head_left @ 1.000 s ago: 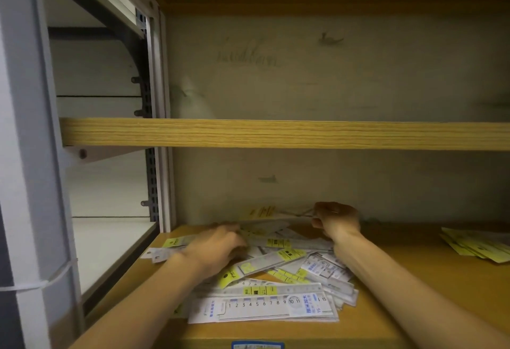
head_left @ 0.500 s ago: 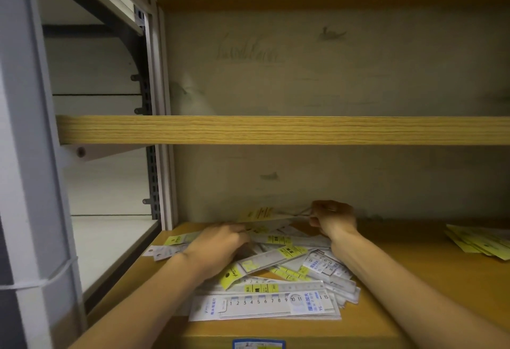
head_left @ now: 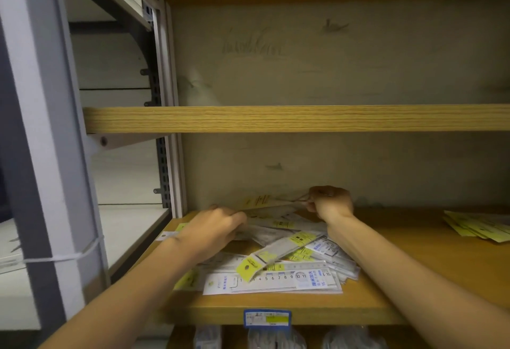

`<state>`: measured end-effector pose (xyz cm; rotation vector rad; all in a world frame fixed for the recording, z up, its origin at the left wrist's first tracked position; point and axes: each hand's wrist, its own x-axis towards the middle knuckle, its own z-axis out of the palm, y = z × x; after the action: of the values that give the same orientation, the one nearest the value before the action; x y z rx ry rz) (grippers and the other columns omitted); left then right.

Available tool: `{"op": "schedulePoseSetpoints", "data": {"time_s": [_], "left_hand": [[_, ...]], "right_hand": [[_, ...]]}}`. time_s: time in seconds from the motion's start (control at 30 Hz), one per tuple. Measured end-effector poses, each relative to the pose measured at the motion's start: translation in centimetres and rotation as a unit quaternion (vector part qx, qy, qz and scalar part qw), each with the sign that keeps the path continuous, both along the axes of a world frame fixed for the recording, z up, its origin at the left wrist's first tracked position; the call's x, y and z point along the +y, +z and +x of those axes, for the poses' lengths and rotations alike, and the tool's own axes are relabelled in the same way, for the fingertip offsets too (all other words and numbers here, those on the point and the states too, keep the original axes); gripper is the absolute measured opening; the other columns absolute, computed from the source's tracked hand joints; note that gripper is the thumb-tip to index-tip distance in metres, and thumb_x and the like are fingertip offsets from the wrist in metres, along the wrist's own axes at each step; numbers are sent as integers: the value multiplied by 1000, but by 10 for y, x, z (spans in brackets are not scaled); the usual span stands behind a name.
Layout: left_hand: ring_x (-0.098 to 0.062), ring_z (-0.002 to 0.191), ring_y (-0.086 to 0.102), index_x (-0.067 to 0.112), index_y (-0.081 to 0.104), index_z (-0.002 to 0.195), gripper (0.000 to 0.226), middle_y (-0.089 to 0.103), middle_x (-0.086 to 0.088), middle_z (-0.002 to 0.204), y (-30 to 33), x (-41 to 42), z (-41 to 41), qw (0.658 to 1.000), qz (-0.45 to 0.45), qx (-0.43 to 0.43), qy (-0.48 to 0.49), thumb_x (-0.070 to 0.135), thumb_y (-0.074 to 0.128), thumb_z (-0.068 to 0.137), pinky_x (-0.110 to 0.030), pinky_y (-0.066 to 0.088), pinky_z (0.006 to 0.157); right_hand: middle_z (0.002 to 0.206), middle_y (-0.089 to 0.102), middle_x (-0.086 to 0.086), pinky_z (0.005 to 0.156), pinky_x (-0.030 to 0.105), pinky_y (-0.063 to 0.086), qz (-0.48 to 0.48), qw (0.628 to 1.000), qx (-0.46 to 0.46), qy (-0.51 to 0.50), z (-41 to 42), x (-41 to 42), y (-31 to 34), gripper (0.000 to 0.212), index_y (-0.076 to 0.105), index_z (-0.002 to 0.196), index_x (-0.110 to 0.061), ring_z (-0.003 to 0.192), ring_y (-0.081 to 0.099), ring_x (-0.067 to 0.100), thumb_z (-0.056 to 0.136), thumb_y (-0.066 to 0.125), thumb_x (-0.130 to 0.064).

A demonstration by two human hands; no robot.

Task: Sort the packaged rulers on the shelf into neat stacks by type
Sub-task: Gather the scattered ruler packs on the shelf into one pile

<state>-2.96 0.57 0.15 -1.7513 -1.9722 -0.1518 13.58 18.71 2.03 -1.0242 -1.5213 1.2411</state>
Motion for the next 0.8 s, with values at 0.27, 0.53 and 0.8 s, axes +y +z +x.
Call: {"op": "schedulePoseSetpoints", "data": {"time_s": [0.27,0.53,0.8], "left_hand": [[-21,69,61,20,73,79,28,60,0,77,-1,-29,2,995,51,91,-2,15,89,56,-31,50,61],[-21,97,60,19,50,117,22,60,1,113,-2,-40,10,993,27,83,74,27,38,101,-26,32,73],[-19,68,63,23,61,94,56,64,1,81,-6,-40,1,990,41,121,64,12,92,49,-30,49,60]], "right_hand": [[62,67,6,49,23,36,-13,999,39,-4,0,-15,-2,28,58,60,-14,62,63,20,86,53,-5],[84,70,12,59,25,49,-25,998,65,0,-4,-23,-7,14,59,75,-12,70,68,22,86,60,-2],[90,71,8,53,21,42,-41,995,92,-11,8,-18,-8,9,60,88,-14,59,66,12,87,59,-5]]}}
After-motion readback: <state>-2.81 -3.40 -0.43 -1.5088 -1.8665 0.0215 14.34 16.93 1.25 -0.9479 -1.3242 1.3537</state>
